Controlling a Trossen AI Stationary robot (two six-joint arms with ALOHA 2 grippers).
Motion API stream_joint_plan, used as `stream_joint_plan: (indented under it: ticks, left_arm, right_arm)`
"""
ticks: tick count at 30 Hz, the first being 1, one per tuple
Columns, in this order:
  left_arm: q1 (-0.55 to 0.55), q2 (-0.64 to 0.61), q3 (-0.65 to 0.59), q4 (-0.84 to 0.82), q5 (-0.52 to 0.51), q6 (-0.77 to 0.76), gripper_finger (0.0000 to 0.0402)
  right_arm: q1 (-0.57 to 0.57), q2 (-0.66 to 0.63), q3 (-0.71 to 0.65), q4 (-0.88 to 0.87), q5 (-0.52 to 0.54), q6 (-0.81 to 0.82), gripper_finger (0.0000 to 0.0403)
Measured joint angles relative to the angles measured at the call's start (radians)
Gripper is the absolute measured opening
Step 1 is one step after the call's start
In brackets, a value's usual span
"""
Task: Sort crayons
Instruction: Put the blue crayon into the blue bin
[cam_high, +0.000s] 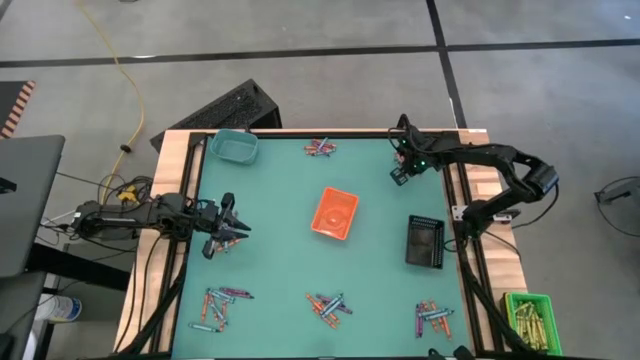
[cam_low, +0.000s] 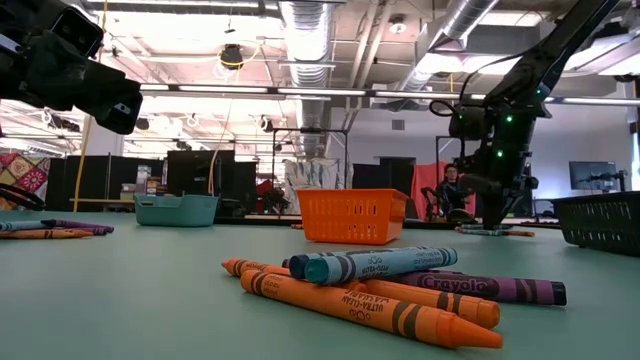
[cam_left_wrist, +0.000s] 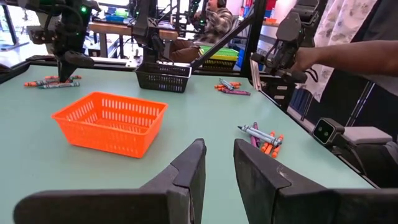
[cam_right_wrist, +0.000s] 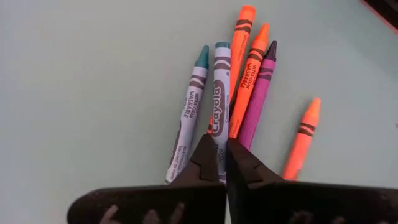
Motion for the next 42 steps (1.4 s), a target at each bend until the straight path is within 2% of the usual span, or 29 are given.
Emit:
stream_joint_plan:
  ticks: [11,26,42]
  left_arm:
    - [0.0,0.0,0.0,0.0,0.0,0.0,0.0073]
    - [0.0,0.0,0.0,0.0,0.0,0.0,0.0073]
    - [0.0,0.0,0.0,0.0,0.0,0.0,0.0073]
  right_arm:
    - [0.042,0.0,0.016,-0.031,-0.054,0.0,0.0004]
    - [0.211,0.0,0.142,-0.099,-0.052,-0.042,0.0004]
    - [0.397,0.0,0.193,-0.083,-0.049,-0.07,0.0003]
